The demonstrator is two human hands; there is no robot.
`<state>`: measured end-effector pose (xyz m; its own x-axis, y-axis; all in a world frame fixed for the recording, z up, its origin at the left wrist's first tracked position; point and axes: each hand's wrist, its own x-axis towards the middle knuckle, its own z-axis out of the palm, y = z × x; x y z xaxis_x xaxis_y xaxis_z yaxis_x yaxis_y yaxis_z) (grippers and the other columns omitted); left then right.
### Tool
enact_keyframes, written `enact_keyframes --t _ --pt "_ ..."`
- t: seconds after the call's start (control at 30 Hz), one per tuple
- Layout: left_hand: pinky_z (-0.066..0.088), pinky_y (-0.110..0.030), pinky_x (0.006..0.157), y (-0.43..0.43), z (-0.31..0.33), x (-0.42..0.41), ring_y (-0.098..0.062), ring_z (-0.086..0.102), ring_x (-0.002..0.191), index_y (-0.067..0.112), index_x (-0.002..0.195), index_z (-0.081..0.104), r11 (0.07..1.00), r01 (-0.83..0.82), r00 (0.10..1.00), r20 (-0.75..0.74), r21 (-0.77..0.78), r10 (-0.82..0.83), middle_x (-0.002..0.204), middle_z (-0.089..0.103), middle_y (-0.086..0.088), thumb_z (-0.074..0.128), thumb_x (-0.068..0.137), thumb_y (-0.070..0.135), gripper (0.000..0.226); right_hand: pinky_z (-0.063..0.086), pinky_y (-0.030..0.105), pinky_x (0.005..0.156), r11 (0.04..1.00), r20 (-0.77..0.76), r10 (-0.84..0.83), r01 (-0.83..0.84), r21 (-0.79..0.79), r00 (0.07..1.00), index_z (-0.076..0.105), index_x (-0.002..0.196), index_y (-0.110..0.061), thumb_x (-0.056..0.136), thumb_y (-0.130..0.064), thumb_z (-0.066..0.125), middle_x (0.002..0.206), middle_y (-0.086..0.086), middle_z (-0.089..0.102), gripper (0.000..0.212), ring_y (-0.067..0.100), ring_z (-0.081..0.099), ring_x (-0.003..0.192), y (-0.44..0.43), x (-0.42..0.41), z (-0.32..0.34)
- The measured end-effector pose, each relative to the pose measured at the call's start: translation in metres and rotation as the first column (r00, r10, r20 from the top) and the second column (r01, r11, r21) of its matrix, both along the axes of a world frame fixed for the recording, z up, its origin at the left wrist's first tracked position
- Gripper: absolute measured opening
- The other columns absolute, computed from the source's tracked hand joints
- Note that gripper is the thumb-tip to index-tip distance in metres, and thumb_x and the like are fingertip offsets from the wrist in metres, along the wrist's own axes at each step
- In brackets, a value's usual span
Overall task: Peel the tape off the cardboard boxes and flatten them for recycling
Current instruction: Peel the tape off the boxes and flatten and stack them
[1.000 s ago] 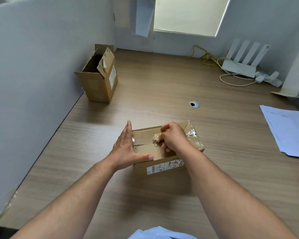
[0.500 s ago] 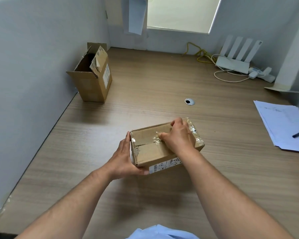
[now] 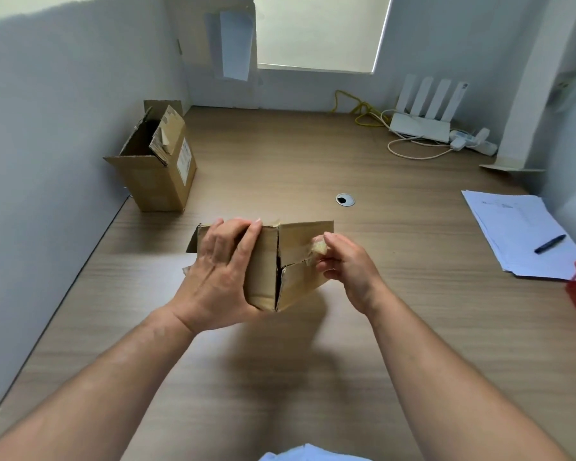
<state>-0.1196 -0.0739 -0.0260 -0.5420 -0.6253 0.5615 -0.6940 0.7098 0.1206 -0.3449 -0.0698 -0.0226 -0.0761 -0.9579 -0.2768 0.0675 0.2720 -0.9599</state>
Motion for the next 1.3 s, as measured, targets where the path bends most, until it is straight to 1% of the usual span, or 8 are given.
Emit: enact_keyframes --t 0.13,0.3,0.47,0.7,0.9,1.03,1.23,1.3 --pt "0.024 -0.057 0.115 0.008 -0.004 0.001 -0.033 0.034 0.134 0.002 0.144 0.030 0.997 0.077 0.989 0.126 0.004 -0.077 0.135 0.037 -0.017 0.063 0.065 0.065 0.107 0.035 0.020 0.054 0.989 0.025 -0.145 0.144 0.028 0.989 0.063 0.094 -0.014 0.097 -0.046 0.043 0.069 -0.004 0.056 0.038 0.008 0.046 0.053 0.005 -0.002 0.004" --pt "0.024 -0.055 0.115 0.016 -0.009 0.001 -0.033 0.034 0.136 0.004 0.145 0.030 0.992 0.123 0.971 0.209 -0.002 -0.120 0.138 0.036 -0.016 0.065 0.067 0.066 0.105 0.037 0.007 0.060 0.970 -0.151 -0.011 -0.026 -0.242 0.988 0.070 0.090 0.002 0.090 -0.011 0.061 0.075 -0.001 0.062 0.015 -0.006 0.052 0.060 0.012 -0.002 0.025" --pt "0.024 -0.054 0.116 0.015 -0.005 -0.002 -0.034 0.034 0.136 0.005 0.146 0.030 0.995 0.103 0.964 0.244 0.014 -0.103 0.138 0.036 -0.016 0.062 0.067 0.066 0.104 0.044 0.016 0.066 0.948 -0.102 0.184 -0.204 -0.244 0.978 0.069 0.077 -0.005 0.080 -0.008 0.072 0.075 0.002 0.065 0.005 0.007 0.058 0.070 0.016 0.006 0.033" --pt "0.023 -0.052 0.116 0.017 -0.004 -0.005 -0.033 0.033 0.137 0.005 0.146 0.030 0.996 0.088 0.963 0.252 0.023 -0.090 0.139 0.036 -0.015 0.058 0.068 0.064 0.103 0.043 0.019 0.070 0.944 -0.158 0.180 -0.216 -0.250 0.971 0.065 0.071 -0.015 0.082 -0.002 0.069 0.073 0.003 0.062 0.018 0.011 0.054 0.070 0.018 0.013 0.039" --pt "0.030 -0.052 0.111 0.011 0.006 -0.004 -0.029 0.031 0.130 0.007 0.147 0.026 0.987 -0.092 0.993 0.089 0.130 0.080 0.138 0.030 -0.009 0.059 0.054 0.068 0.116 0.039 0.010 0.061 0.931 -0.054 0.158 -0.167 -0.324 0.986 0.060 0.075 -0.013 0.089 0.001 0.059 0.062 -0.012 0.057 0.020 -0.003 0.049 0.057 0.020 0.012 0.047" --pt "0.021 -0.039 0.115 0.010 0.007 0.012 -0.023 0.024 0.134 0.010 0.150 0.023 0.917 -0.238 0.957 -0.082 0.321 0.277 0.140 0.025 -0.002 0.064 0.042 0.072 0.131 0.038 0.006 0.058 0.926 -0.058 0.089 -0.104 -0.362 0.994 0.060 0.075 -0.011 0.088 0.003 0.058 0.068 -0.003 0.056 0.019 -0.005 0.049 0.055 0.021 0.002 0.053" --pt "0.021 -0.018 0.110 0.025 -0.002 0.016 -0.013 0.026 0.133 0.013 0.151 0.021 0.869 -0.168 0.919 -0.245 0.466 0.309 0.132 0.019 0.011 0.070 0.038 0.067 0.134 0.041 0.012 0.060 0.952 -0.159 0.038 -0.084 -0.296 0.987 0.069 0.085 -0.008 0.088 -0.006 0.063 0.083 0.005 0.065 0.007 0.007 0.050 0.065 0.015 0.009 0.037" --pt "0.023 -0.017 0.108 0.031 -0.005 0.015 -0.013 0.027 0.133 0.015 0.151 0.020 0.861 -0.140 0.909 -0.281 0.488 0.307 0.130 0.018 0.016 0.071 0.039 0.066 0.132 0.041 0.011 0.060 0.956 -0.175 0.063 -0.110 -0.271 0.983 0.070 0.085 -0.007 0.087 -0.009 0.066 0.077 0.001 0.064 0.005 0.002 0.051 0.059 0.016 0.015 0.031"
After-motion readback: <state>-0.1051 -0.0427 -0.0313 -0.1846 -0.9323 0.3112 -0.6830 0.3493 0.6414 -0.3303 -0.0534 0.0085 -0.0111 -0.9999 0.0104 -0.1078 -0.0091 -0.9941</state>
